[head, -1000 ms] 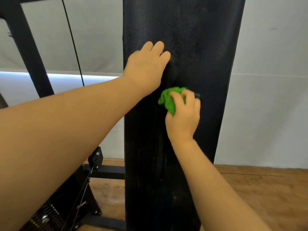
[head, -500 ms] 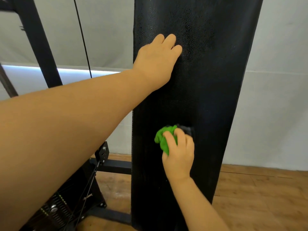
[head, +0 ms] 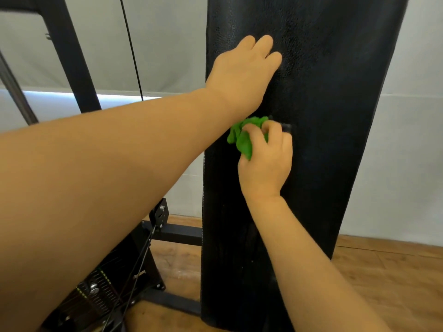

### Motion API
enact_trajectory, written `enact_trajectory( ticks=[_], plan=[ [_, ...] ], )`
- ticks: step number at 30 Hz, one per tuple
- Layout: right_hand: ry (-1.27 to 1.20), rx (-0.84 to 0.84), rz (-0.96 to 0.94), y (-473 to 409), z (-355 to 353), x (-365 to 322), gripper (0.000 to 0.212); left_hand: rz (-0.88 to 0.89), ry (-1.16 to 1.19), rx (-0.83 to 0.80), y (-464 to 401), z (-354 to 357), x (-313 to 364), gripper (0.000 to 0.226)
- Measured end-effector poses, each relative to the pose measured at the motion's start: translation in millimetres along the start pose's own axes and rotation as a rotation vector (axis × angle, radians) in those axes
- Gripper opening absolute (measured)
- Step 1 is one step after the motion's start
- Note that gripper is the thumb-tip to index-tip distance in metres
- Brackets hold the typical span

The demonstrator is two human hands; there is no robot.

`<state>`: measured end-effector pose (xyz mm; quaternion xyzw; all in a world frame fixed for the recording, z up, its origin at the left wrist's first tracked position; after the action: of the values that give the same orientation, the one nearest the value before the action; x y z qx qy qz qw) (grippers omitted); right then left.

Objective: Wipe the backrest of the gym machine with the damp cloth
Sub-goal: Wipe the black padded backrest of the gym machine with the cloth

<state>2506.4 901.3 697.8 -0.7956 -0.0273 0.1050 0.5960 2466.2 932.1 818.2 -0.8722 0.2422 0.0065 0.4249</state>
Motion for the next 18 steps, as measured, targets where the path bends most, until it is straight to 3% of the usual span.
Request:
enact_trajectory(
  ticks=[4,7,13,16,18],
  plan=[
    [0.021,0.06,0.077,-19.6,3.2,-7.0,0.023,0.012,0.003,0.029,0.9,0.4,-0.7,0.044],
    [0.039,0.035,0.032,0.9,8.0,-13.3,0.026,0.014,0.012,0.039,1.8,-0.7,-0.5,0.046],
    [-0.01,-0.266,-0.194,113.3,31.2,-48.2,0.025,0.028,0.015,0.031,2.3,-2.4,-1.9,0.044],
    [-0.043,-0.423,-0.195,154.8,41.4,-54.8,0.037,0.031,0.017,0.014,2.4,-2.3,-2.2,0.044],
    [-0.054,-0.434,-0.165,156.3,43.2,-54.3,0.041,0.034,0.009,0.007,1.7,-3.0,-2.8,0.043]
  ],
)
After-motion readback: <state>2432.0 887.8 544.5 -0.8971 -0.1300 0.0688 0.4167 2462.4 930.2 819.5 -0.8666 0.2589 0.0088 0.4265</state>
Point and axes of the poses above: each hand's wrist, its own y-axis away from the middle knuckle, its own z-axis out of the palm, x = y × z, the point moved 7 cm from there along -y, towards the middle knuckle, and after that the axes turned 8 degrees about -z, right-handed, at the moved point
